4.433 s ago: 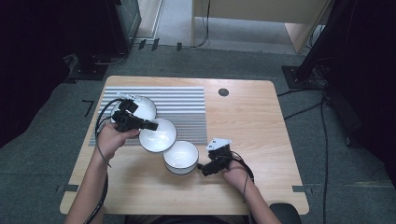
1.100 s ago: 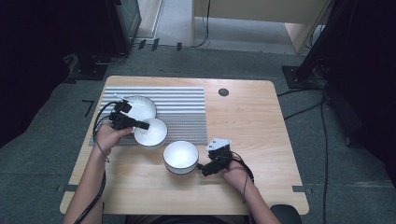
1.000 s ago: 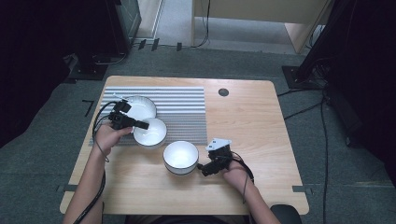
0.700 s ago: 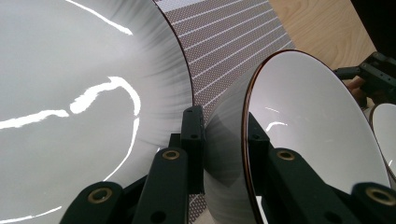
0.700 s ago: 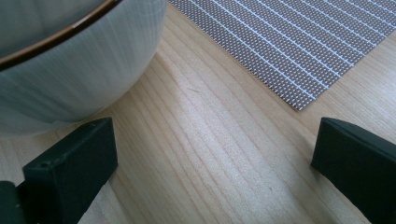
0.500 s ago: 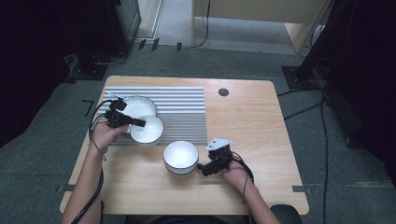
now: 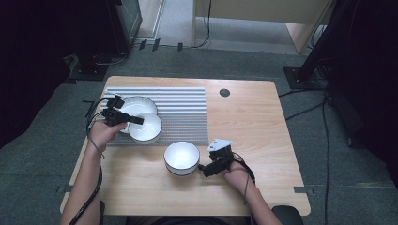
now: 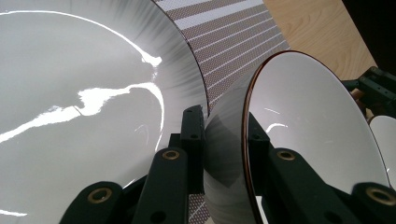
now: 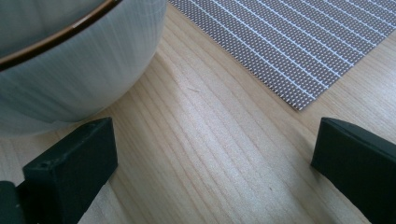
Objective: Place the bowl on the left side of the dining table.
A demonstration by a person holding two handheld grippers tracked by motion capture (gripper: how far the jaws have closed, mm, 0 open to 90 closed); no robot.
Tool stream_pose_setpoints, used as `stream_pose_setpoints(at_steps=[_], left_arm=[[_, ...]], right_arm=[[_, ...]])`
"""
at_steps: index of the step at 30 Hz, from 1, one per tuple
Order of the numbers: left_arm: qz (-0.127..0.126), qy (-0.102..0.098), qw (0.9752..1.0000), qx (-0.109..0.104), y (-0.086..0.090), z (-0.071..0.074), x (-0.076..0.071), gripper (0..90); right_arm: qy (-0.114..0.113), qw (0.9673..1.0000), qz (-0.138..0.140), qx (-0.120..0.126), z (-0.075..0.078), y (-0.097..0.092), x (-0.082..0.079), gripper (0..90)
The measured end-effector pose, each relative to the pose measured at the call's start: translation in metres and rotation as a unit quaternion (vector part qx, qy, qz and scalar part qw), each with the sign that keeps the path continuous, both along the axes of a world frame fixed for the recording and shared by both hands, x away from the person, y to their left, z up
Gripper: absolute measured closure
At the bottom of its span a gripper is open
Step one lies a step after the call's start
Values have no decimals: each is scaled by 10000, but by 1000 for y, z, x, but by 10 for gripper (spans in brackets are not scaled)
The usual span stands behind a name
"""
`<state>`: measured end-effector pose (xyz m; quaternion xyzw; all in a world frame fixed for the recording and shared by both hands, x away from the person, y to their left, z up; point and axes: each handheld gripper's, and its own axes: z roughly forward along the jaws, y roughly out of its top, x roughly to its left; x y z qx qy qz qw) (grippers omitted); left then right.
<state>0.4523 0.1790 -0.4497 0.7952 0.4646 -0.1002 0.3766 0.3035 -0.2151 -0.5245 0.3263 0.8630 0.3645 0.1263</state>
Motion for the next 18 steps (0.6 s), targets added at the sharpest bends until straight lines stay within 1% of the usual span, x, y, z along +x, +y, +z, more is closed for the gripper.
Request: stream_pose_setpoints(at_steps=[3,6,8,18], left_arm=[[18,-16,10000,-12,1,1,1,766],[65,-26,10000,25,3,2,2,765],[112,-15,9999,-5,6,3,3,765],[249,-6,9997,-26,14,3,5,765]], right_arm=[[1,10000,0,-1,0,0,0,0],[-4,10000,4,-1,0,0,0,0],[-1,10000,-1,0,0,0,0,0],[1,10000,-1,-1,0,0,0,0]])
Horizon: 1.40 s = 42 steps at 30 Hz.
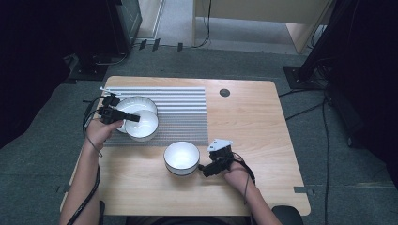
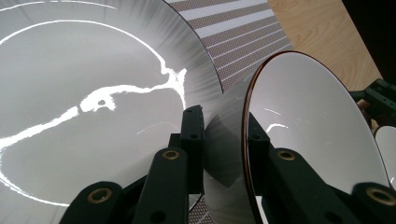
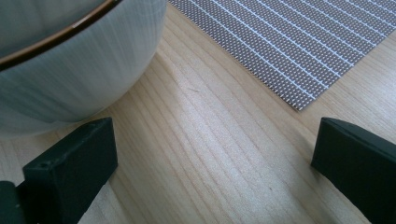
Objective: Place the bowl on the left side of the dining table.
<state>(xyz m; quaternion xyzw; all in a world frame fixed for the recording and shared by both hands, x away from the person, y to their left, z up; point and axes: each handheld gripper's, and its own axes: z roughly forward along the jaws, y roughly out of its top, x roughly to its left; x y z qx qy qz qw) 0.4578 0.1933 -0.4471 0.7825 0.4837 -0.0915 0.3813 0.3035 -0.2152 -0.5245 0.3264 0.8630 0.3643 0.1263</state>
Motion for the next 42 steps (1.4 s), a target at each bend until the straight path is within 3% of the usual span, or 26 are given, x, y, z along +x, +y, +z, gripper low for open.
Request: stream_pose_setpoints(at_steps=[19,33,42], left_arm=[[562,-38,9984,74,23,-4,10,764],[752,65,9971,-20,30,-11,22,769],[847,70,9963,83,30,-14,30,768]], right_arm=[[7,10000,-56,3,0,0,-1,0],[8,10000,-75,2,0,0,-2,0],[9,10000,-77,4,0,0,-2,0]])
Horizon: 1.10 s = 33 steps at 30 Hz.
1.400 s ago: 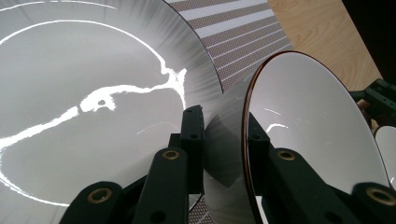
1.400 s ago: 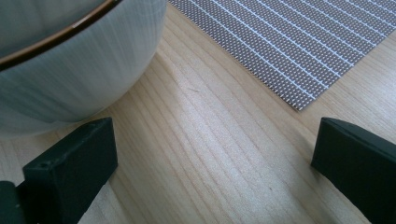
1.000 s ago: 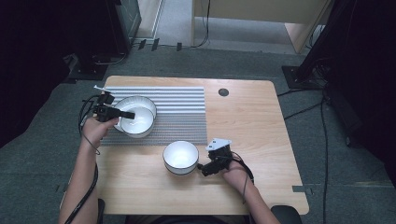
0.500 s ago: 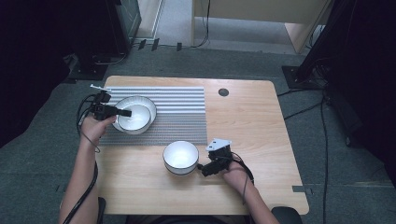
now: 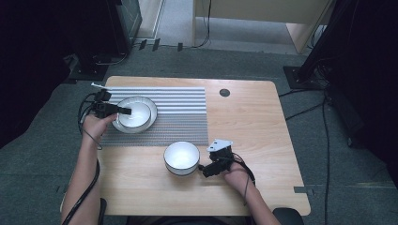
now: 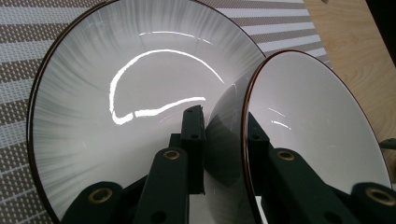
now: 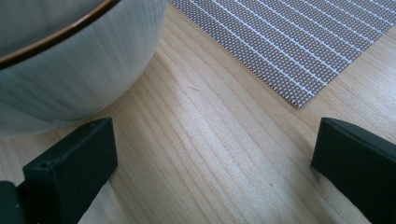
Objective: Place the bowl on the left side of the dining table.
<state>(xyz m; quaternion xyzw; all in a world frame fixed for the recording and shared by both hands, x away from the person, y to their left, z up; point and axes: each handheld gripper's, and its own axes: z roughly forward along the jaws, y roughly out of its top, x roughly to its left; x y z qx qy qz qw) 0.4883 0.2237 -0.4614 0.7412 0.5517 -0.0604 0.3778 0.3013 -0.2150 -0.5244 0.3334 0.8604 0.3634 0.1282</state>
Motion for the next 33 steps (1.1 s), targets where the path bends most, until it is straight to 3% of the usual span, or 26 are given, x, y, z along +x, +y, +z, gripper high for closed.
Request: stream_pose_setpoints(at_steps=[22,28,33], left_arm=[[144,-68,9999,50,2,-11,13,768],[180,-175,9996,147,2,-11,15,771],[282,-243,9992,108,6,-12,15,770]], right_arm=[[2,10000,-1,3,0,0,0,0],[2,10000,-2,3,0,0,0,0],[1,10000,-2,3,0,0,0,0]])
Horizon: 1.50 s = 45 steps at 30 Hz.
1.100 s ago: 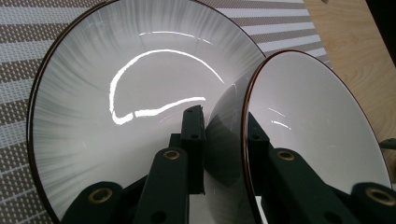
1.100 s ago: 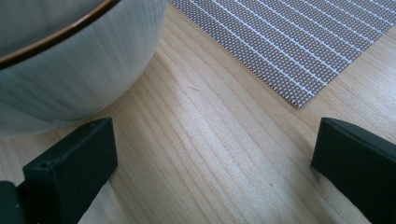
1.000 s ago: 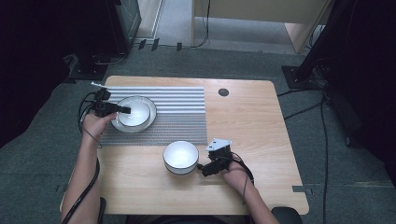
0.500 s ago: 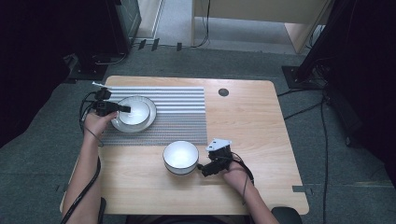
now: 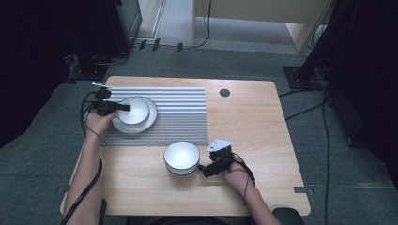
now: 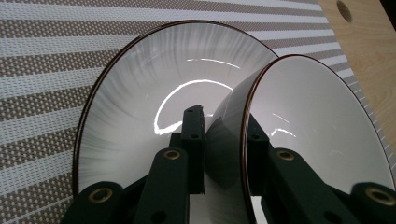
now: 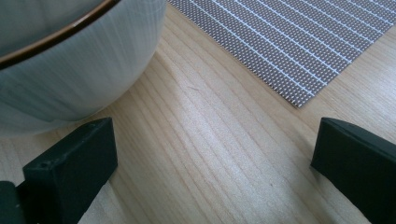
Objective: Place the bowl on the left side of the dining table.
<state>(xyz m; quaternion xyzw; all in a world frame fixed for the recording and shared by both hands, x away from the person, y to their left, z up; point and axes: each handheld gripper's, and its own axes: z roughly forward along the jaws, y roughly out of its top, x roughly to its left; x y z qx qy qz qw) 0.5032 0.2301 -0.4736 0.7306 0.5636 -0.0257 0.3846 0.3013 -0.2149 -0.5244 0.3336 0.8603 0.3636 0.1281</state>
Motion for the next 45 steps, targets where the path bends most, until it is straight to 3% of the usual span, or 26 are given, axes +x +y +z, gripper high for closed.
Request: stream_pose_setpoints(at_steps=[10,18,26,45], left_arm=[[69,15,9998,-164,3,-2,-1,753],[57,-54,9998,-167,2,1,-4,561],[58,-190,9998,29,0,15,-14,425],[9,-175,9998,80,0,44,-40,371]], right_arm=[[0,10000,-3,5,0,0,0,0],[-6,10000,5,4,0,0,0,0],[4,10000,-1,7,0,0,0,0],[-5,9999,149,0,0,-2,3,0]])
